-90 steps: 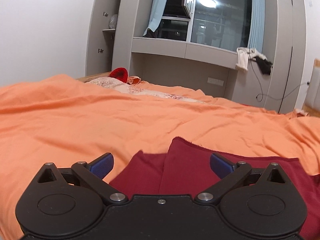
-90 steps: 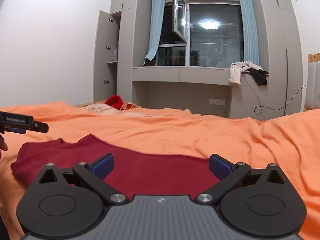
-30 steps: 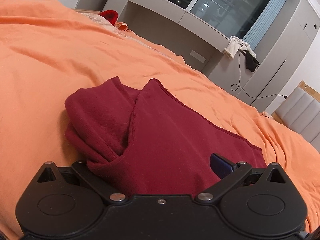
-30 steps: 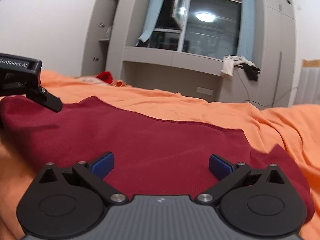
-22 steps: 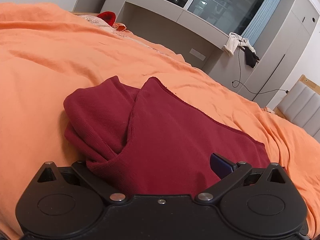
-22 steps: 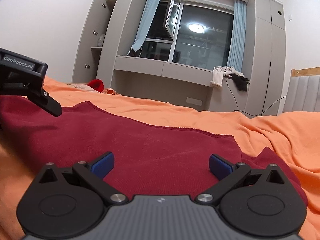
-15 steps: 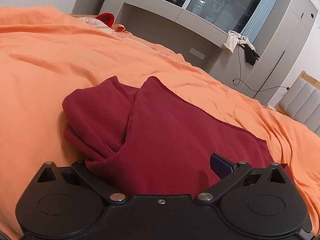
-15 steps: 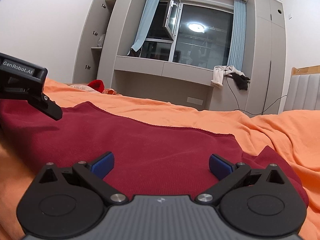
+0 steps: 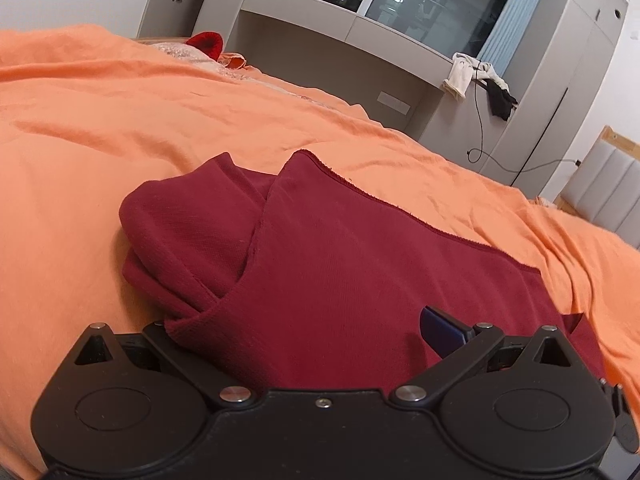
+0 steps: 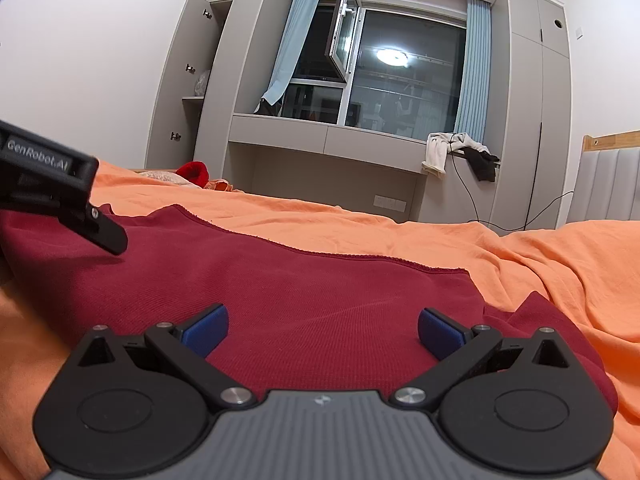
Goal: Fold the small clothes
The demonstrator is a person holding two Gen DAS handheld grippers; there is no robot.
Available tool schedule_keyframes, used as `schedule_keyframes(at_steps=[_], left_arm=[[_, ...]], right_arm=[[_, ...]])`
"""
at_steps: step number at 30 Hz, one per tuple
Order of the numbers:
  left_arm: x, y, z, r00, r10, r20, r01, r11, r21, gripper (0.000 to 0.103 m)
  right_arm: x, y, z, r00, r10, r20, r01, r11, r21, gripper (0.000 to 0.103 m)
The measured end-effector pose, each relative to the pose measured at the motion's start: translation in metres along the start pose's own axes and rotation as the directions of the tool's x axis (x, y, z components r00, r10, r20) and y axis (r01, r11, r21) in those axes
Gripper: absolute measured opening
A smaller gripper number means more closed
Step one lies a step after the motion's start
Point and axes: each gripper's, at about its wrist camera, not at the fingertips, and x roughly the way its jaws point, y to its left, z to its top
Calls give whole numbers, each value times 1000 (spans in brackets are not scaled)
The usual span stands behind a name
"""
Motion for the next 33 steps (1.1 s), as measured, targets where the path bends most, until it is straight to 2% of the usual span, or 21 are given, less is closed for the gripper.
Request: schedule_keyframes(at_steps=[7,22,26,30,33], left_arm=[[1,-5,-6,999,30,13,-30,998,62,102],[0,-4,-9,999,38,24,-39,996,78,102],[-2,-4,-8,999,40,33,-43,996,80,102],[0,-6,-8,998,53,39,-56,994,92,102],[3,-8,-5,997,69,36,-72,994,87,102]], right_arm=[[0,0,0,1000,-1,0,1,1000,2,103],[-3,-4,0,1000,11,9,-11,1000,6,103],[-2,-15,5,996,82,-34,-81,997,15,103],[3,-33,17,979,178,-99,-174,984,47,103],[4,-47,26,966,212,-147,-197,974,111,103]])
